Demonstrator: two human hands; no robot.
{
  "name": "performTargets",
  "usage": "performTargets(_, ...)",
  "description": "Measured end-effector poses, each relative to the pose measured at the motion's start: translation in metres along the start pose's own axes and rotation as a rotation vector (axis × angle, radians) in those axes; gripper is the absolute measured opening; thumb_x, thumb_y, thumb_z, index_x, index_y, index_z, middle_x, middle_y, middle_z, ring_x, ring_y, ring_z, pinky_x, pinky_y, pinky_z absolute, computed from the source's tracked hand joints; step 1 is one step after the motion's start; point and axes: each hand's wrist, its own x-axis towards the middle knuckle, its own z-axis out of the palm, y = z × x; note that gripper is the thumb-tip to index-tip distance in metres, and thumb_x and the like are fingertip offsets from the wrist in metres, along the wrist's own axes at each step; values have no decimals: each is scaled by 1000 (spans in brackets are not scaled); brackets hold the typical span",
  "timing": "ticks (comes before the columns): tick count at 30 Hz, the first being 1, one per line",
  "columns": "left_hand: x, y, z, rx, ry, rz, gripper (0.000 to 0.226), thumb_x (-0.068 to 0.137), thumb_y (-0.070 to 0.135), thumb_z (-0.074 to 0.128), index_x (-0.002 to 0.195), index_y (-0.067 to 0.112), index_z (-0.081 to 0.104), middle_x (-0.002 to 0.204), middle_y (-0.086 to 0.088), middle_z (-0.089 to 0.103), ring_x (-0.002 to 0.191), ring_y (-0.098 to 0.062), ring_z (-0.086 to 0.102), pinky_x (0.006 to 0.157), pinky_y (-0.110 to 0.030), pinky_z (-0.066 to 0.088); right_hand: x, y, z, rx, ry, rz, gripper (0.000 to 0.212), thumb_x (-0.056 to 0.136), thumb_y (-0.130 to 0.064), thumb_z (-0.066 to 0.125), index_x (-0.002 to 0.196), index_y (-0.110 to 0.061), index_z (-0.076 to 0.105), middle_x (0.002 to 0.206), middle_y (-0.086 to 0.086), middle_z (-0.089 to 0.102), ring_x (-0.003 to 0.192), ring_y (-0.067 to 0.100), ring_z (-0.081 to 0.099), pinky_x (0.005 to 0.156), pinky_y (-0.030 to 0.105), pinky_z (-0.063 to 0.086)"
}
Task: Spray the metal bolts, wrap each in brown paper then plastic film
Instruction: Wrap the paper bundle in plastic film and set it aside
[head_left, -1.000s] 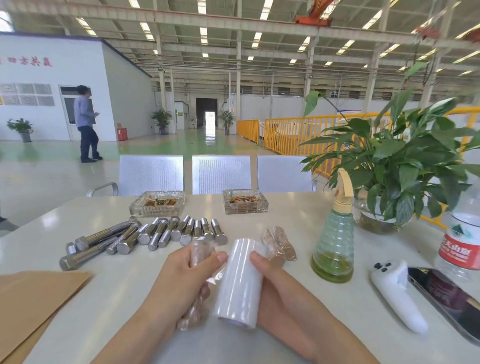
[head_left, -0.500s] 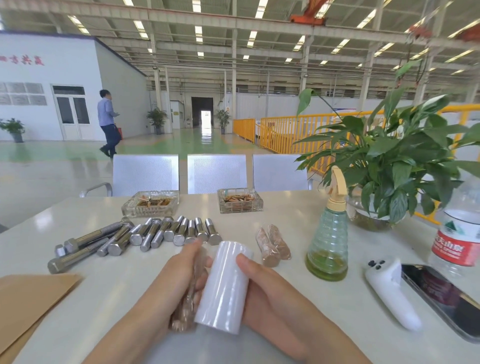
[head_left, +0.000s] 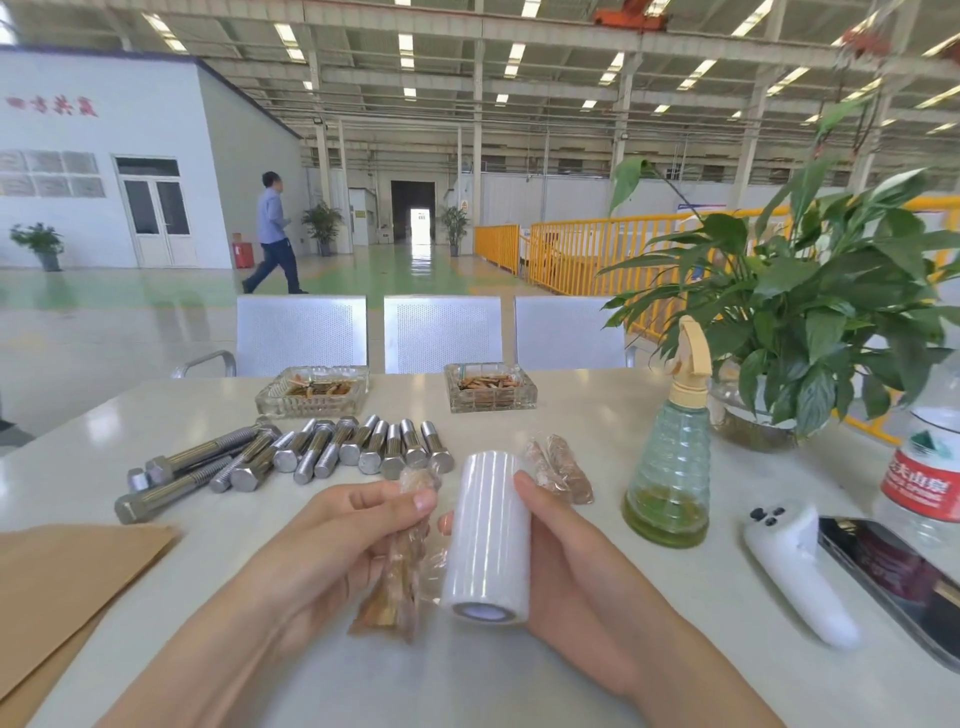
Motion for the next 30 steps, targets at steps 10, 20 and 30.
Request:
performTargets(10,7,-14,24,198,271,259,46,99,40,62,68,9,50,57,-14,47,48,-21,46,48,-27,41,-8,6,10,-155,-32,26,54,104,-54,50,147,-22,55,146,16,58,128,30,60,96,50,53)
performTargets(20,3,8,19,-247,27,-109,35,94,39,49,78,11,62,63,-6,46,52,-20,43,55,-32,38,-6,7,22,-111,-80,34,63,91,-49,67,144,-17,58,146,17,55,135,39,53,99,59,48)
performTargets(30,-4,3,13,226,233,197,25,91,19,75,67,15,69,67,-5,73,55,-15,65,52,-26,49,-14,5,21,-282,-82,8,52,99,-38,65,147,-26,53,147,13,57,135,38,54,101,60,50)
